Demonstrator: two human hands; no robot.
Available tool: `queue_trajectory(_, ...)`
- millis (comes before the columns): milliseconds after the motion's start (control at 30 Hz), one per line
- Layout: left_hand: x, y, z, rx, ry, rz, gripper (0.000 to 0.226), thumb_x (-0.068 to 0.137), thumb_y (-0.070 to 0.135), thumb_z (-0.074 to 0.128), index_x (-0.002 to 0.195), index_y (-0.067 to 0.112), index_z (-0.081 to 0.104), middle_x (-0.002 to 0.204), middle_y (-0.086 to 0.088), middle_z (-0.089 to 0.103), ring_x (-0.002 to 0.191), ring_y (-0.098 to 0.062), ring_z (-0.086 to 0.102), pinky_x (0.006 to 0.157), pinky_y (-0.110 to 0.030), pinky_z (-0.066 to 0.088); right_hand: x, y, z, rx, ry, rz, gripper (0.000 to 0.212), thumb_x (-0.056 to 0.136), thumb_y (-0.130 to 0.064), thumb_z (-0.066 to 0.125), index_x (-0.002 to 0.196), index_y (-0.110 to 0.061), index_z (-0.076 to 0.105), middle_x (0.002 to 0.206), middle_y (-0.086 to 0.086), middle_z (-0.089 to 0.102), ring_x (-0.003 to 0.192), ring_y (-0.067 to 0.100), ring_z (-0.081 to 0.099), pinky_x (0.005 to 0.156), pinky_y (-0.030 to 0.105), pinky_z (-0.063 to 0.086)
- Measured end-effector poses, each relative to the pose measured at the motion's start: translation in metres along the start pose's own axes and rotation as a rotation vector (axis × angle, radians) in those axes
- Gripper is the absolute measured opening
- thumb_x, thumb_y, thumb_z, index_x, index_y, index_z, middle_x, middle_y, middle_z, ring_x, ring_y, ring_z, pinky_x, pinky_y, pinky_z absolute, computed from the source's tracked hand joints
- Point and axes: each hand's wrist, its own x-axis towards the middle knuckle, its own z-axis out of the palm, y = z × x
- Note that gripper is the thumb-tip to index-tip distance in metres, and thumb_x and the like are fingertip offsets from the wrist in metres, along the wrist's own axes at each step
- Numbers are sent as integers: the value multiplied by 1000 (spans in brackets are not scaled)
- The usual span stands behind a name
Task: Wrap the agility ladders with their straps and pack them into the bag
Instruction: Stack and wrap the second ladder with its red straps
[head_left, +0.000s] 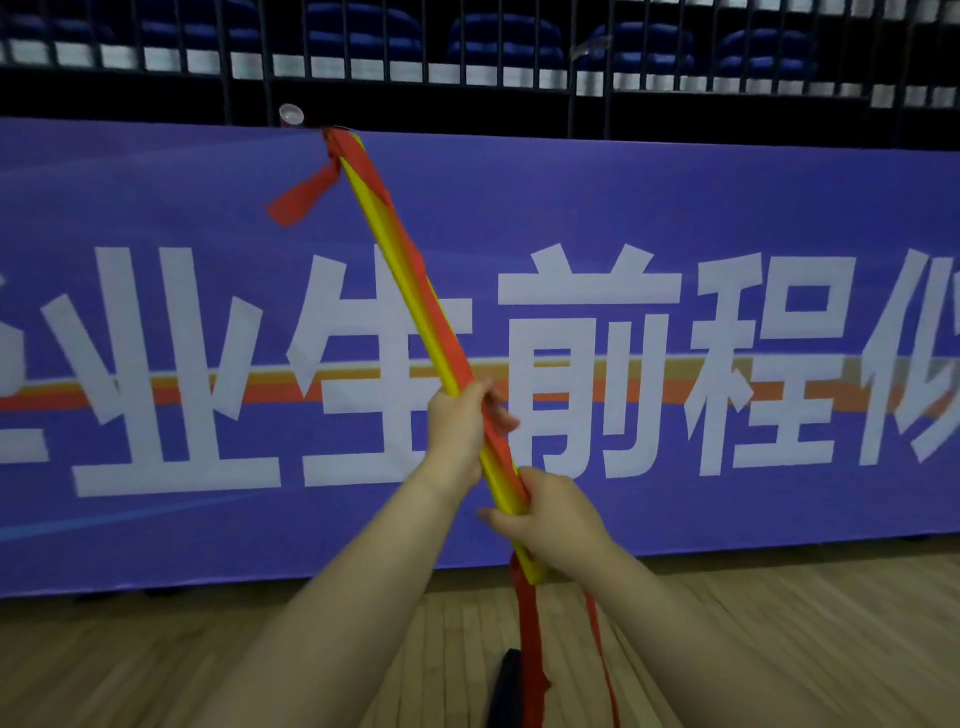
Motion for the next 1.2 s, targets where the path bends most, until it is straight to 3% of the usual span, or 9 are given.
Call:
queue_trajectory(100, 12, 2, -8, -63, -34, -6, 20, 95, 12, 48, 76, 9, 55, 47, 2, 51, 37, -12, 46, 42, -23, 40, -9, -1, -11, 343, -45, 12, 40, 90, -50, 52, 80, -12, 56, 65, -6, 56, 58, 5, 53, 59, 30, 46)
queue_trajectory(167, 26, 16, -13, -135, -7, 5, 15, 94, 11, 48, 81, 8, 55, 50, 1, 52, 38, -12, 46, 40, -21, 39, -16, 7, -19, 539, -68, 48, 39, 100, -39, 38, 76, -17, 60, 57, -17, 58, 51, -5, 51, 55, 17, 41)
queue_trajectory(333, 36, 31, -18, -261, 24, -20, 11, 95, 12, 49, 86, 8, 55, 56, 1, 53, 40, -11, 46, 40, -21, 40, -17, 22, -34, 428, -172, 44, 37, 99, -37, 43, 65, -26, 54, 42, -17, 43, 39, -2, 38, 53, 17, 28)
queue_trajectory(433, 38, 31, -27, -287, 34, 3, 12, 94, 12, 50, 85, 8, 55, 55, 1, 54, 41, -12, 47, 40, -21, 41, -18, 29, -33, 510, -186, 89, 23, 99, -35, 45, 88, -19, 57, 54, -8, 40, 42, 2, 33, 48, 18, 29)
queue_trajectory(633, 37, 33, -25, -373, 89, 9, 11, 93, 11, 51, 83, 10, 56, 57, 1, 52, 40, -11, 47, 41, -21, 40, -24, 29, -14, 677, -270, 201, 27, 98, -38, 44, 120, -22, 51, 54, -2, 33, 42, 8, 26, 42, 22, 21)
queue_trajectory(767, 37, 35, -28, -384, 56, -58, 14, 94, 12, 50, 81, 11, 55, 53, 3, 52, 37, -10, 46, 39, -19, 38, -24, 29, -13, 679, -261, 109, 39, 97, -37, 46, 106, -2, 63, 54, -5, 27, 45, 9, 23, 43, 23, 20)
queue_trajectory(867, 37, 34, -32, -398, 39, -87, 16, 94, 11, 49, 80, 9, 55, 51, 2, 53, 37, -10, 45, 38, -19, 37, -22, 34, -19, 682, -203, 123, 38, 96, -37, 48, 98, -2, 63, 53, -4, 31, 44, 7, 27, 44, 22, 24)
queue_trajectory(1033, 37, 31, -34, -447, 23, -112, 16, 95, 11, 48, 80, 9, 54, 51, 2, 52, 37, -10, 45, 38, -17, 37, -23, 37, -20, 943, -440, 239, 50, 90, -47, 48, 120, -7, 56, 48, -6, 29, 39, 7, 22, 40, 20, 19)
queue_trajectory(1200, 34, 27, -35, -467, -22, -148, 19, 95, 13, 46, 79, 8, 56, 53, 2, 53, 38, -10, 45, 39, -17, 38, -26, 41, -17, 1168, -670, 313, 41, 88, -45, 50, 110, -12, 61, 45, -7, 28, 34, 4, 23, 37, 18, 18)
